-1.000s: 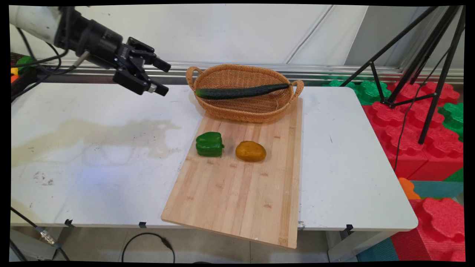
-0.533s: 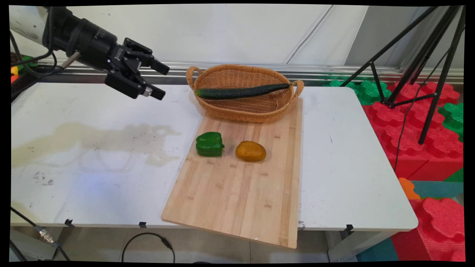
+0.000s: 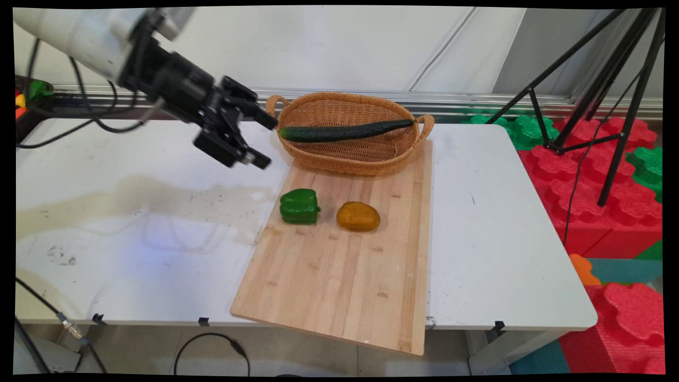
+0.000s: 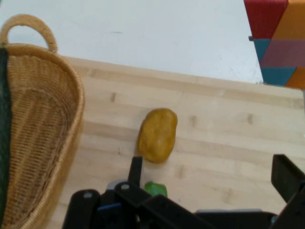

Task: Pick up the potato from the cutting board, then place the picked object in the vegetable basket

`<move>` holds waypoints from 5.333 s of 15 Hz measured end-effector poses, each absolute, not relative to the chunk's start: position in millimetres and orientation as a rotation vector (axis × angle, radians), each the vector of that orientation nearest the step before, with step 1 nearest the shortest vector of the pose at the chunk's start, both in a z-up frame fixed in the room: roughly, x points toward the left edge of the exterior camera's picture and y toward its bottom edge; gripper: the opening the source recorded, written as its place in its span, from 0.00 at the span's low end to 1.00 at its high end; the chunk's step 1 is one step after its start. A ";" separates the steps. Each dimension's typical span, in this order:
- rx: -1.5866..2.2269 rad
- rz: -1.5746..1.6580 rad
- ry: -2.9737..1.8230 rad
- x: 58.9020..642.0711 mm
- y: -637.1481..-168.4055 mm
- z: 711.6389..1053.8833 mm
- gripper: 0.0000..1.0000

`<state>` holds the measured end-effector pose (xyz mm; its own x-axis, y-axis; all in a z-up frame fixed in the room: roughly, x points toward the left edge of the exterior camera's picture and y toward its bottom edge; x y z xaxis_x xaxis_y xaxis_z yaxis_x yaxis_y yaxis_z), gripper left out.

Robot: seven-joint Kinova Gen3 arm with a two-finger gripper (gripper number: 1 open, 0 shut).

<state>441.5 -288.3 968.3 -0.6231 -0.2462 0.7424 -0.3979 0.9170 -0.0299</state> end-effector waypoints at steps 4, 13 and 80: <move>0.434 0.234 -2.307 413.6 -303.3 944.7 1.00; 0.387 0.264 -2.411 345.9 -350.1 869.2 1.00; 0.872 0.596 -2.243 456.4 -473.0 881.4 0.00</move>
<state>456.4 -473.0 881.4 -0.5673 -0.4208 0.7078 -0.7168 0.6754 -0.1730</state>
